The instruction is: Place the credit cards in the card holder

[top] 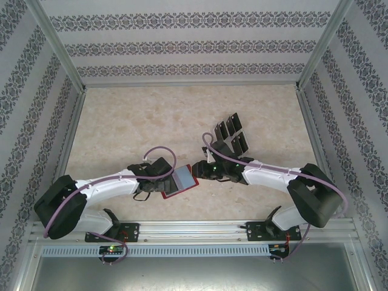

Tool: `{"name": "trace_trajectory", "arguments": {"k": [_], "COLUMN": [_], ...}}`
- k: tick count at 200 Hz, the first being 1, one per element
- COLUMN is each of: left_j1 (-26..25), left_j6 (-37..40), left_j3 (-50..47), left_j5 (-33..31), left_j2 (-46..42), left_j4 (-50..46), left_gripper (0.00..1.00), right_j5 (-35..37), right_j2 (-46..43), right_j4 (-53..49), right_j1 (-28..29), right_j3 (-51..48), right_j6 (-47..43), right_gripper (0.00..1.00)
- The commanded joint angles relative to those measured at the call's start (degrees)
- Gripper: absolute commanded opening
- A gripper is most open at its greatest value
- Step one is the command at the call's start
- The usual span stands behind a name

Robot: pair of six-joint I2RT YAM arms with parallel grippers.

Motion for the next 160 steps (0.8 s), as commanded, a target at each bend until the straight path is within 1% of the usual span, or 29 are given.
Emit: {"name": "trace_trajectory", "arguments": {"k": [1, 36, 68, 101, 160], "left_j1": [1.02, 2.38, 3.78, 3.80, 3.88], "left_j6": [1.56, 4.51, 7.32, 7.83, 5.21], "left_j3": [0.07, 1.66, 3.35, 4.24, 2.95], "left_j5": [-2.16, -1.98, -1.35, -0.58, -1.04], "left_j2": [2.62, 5.18, 5.20, 1.80, -5.95], "left_j4": [0.25, 1.56, 1.85, 0.75, -1.29], "left_gripper": [1.00, 1.00, 1.00, 1.00, 1.00], "right_j5": [1.44, 3.77, 5.34, 5.78, 5.26], "right_j2": [1.77, 3.60, 5.09, 6.62, 8.80], "right_j4": [0.70, 0.81, 0.52, 0.18, -0.27], "right_j1": [1.05, 1.24, 1.26, 1.18, 1.23], "right_j3": [1.62, 1.82, 2.30, 3.30, 5.24], "right_j6": [0.21, 0.26, -0.05, -0.49, -1.16], "right_gripper": [0.37, 0.37, 0.37, 0.37, 0.38]}}
